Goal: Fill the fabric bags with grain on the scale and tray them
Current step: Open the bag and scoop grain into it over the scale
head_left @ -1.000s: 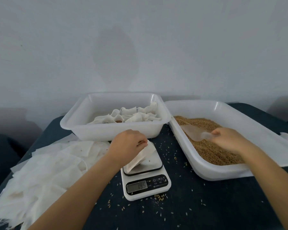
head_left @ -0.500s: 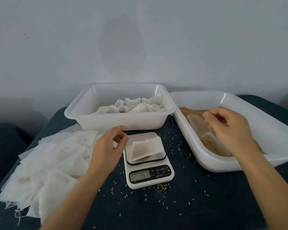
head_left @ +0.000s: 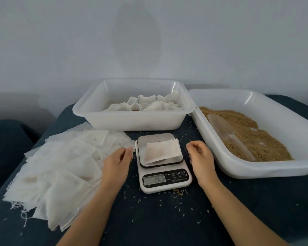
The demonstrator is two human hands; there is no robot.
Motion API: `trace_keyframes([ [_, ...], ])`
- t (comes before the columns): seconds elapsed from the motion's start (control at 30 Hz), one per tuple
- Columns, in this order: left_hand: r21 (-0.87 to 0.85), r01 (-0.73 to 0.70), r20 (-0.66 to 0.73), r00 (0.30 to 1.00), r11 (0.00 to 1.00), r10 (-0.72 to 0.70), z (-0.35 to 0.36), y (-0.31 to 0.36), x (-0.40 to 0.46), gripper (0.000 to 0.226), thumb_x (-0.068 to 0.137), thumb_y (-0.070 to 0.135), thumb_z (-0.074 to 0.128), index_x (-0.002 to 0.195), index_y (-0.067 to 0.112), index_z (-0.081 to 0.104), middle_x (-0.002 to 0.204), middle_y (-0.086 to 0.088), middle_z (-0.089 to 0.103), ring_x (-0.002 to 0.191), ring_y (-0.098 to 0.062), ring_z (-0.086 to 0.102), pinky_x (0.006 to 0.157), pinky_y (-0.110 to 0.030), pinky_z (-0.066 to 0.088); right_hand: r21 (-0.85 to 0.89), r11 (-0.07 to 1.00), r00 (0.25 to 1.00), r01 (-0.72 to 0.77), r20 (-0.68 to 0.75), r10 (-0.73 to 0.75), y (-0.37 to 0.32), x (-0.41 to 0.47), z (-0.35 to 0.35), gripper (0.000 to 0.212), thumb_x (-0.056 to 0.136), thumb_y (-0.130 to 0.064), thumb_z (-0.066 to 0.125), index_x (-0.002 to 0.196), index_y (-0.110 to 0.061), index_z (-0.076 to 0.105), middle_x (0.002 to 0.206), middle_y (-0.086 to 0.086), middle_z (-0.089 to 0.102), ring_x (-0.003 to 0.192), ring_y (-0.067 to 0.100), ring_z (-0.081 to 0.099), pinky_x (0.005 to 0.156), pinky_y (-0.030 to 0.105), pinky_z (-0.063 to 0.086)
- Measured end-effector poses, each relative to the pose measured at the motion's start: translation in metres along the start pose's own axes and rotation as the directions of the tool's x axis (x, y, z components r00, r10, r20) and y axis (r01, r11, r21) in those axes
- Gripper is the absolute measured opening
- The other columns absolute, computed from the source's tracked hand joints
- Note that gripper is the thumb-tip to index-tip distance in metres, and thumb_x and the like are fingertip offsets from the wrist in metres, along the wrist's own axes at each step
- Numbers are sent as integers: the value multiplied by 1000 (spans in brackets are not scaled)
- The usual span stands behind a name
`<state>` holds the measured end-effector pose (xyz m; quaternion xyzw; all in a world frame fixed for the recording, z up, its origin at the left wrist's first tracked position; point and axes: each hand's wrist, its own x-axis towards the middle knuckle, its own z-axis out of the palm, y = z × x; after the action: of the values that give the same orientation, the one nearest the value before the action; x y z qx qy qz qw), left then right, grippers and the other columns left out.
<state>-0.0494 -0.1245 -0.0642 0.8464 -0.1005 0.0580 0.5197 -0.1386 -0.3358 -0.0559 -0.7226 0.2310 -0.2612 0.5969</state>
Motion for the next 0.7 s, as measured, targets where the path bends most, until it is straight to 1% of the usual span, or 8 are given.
trace_keyframes([
  [0.07,-10,-3,2,1000,1000,3,1,-2,1,38,93,36,47,61,16,52,55,3,53,49,-1,43,51,-13,34,51,996,997,-77,-4,77,4,4,-1,12,92,-26,59,80,-27,62,62,-18,56,60,0,51,69,25,46],
  [0.17,-14,-24,-9,1000,1000,24,1,-4,1,40,92,36,47,60,13,49,52,5,49,47,-1,42,50,-11,35,74,993,996,-86,2,86,5,6,0,15,91,-24,59,77,-27,62,58,-16,54,55,2,47,62,27,43],
  [0.3,-10,-48,-8,999,999,48,2,-3,0,42,92,37,47,62,7,48,52,3,46,46,-2,38,50,-12,34,19,998,998,-54,34,53,6,8,2,12,91,-24,59,80,-25,64,60,-17,56,58,-1,49,67,26,41],
  [0.4,-7,-64,2,998,998,64,2,-3,-1,43,91,38,47,62,7,48,52,3,45,46,-2,37,49,-14,33,20,999,998,-46,43,45,6,7,2,12,93,-23,58,83,-22,64,64,-15,58,63,3,51,71,28,43],
  [0.47,-5,-63,3,998,998,63,2,-4,0,43,92,39,47,63,6,49,53,1,47,47,-3,37,51,-20,34,-4,1000,1000,4,30,-4,5,4,2,16,94,-25,55,81,-22,64,67,-13,58,64,3,51,71,24,43],
  [0.57,-2,-58,4,998,998,58,3,-5,0,43,92,39,47,60,10,47,52,2,46,46,-3,37,52,-24,33,-119,971,978,206,46,-201,0,-6,3,27,96,-33,51,74,-23,62,77,-9,60,73,1,55,69,13,41],
  [0.63,2,-57,11,998,998,57,4,-5,0,43,92,40,47,58,13,46,49,5,44,45,-3,36,50,-23,33,-210,931,953,298,124,-277,-4,-13,5,39,89,-53,47,72,-20,62,85,-9,57,84,4,55,76,16,42],
  [0.7,4,-56,18,998,998,56,4,-5,0,43,92,40,48,58,13,46,49,5,43,45,-3,36,50,-23,32,-351,876,938,332,224,-265,-11,-11,6,48,80,-67,43,82,-25,66,103,-14,54,99,2,51,86,16,38],
])
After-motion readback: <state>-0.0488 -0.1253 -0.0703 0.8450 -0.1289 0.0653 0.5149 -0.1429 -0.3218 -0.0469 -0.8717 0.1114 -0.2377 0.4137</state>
